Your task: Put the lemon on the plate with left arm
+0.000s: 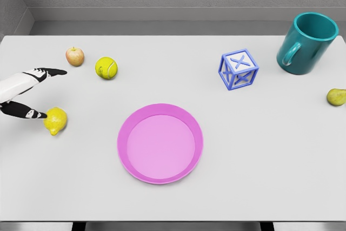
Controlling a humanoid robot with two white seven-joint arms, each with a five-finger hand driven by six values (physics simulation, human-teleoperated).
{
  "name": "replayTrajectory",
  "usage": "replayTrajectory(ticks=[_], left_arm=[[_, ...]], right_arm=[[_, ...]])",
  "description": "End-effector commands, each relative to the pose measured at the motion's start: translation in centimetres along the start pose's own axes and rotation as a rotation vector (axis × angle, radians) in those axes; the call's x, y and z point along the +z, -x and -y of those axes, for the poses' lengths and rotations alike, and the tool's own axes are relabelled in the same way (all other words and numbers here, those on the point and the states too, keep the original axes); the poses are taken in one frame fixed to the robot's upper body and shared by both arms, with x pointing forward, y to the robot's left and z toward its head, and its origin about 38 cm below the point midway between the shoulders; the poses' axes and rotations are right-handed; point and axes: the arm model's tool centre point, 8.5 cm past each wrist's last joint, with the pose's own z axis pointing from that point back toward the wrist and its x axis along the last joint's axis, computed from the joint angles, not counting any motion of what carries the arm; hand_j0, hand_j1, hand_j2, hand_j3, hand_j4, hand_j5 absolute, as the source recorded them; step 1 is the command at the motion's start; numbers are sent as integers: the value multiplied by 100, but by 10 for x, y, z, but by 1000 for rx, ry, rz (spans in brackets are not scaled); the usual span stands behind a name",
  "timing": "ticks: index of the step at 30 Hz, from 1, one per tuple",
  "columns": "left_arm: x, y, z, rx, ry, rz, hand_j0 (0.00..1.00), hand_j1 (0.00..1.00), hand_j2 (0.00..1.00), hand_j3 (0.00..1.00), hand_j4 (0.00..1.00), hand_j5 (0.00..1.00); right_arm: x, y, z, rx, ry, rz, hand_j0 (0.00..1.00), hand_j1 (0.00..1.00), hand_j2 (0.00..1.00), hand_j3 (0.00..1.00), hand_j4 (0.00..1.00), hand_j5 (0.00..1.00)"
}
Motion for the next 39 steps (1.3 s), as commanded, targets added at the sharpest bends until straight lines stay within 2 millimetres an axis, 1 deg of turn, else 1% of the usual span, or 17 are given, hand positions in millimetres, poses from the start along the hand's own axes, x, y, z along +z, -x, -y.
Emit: replayTrajectory(ticks=[1,4,7,9,10,11,12,14,16,17,19,21,24,28,36,39], left_arm=[[-1,0,0,8,-5,3,100,100,100,100,100,100],[-1,-1,1,1,2,1,100,100,100,100,100,100],[-3,-4,6,-32,74,0,100,100,100,100,100,100],[-3,-5,5,-37,77,4,100,100,100,100,100,100],[1,-4,7,-38,88,-3,100,100,100,100,100,100],[11,-5,3,-63,121,-15,100,100,100,100,100,100],[23,-2,-5,-93,158,-38,100,100,100,100,100,100],[34,1,-14,-124,198,-63,100,100,100,100,100,100],[33,1,-12,-123,205,-63,100,100,100,100,100,100],[31,1,-9,-127,213,-61,100,100,100,100,100,100],[20,-2,4,-116,213,-43,100,100,100,100,100,100],[15,-3,11,-107,214,-33,100,100,100,100,100,100],[12,-5,16,-100,216,-25,100,100,100,100,100,100],[1,-8,28,-96,220,-9,100,100,100,100,100,100],[4,-5,33,-88,233,-20,100,100,100,100,100,100],[1,-5,34,-93,234,-18,100,100,100,100,100,100]], right_arm=[[0,0,0,0,0,0,100,100,100,100,100,100],[0,0,0,2,0,0,100,100,100,100,100,100],[0,0,0,0,0,0,100,100,100,100,100,100],[0,0,0,0,0,0,100,100,100,100,100,100],[0,0,0,0,0,0,100,100,100,100,100,100],[0,0,0,0,0,0,100,100,100,100,100,100],[0,0,0,0,0,0,100,100,100,100,100,100],[0,0,0,0,0,0,100,100,100,100,100,100],[0,0,0,0,0,0,100,100,100,100,100,100],[0,0,0,0,0,0,100,100,100,100,100,100],[0,0,0,0,0,0,100,100,100,100,100,100],[0,0,0,0,0,0,100,100,100,100,100,100],[0,0,0,0,0,0,100,100,100,100,100,100],[0,0,0,0,0,0,100,100,100,100,100,100],[0,0,0,0,0,0,100,100,100,100,100,100],[0,0,0,0,0,0,100,100,100,100,100,100]])
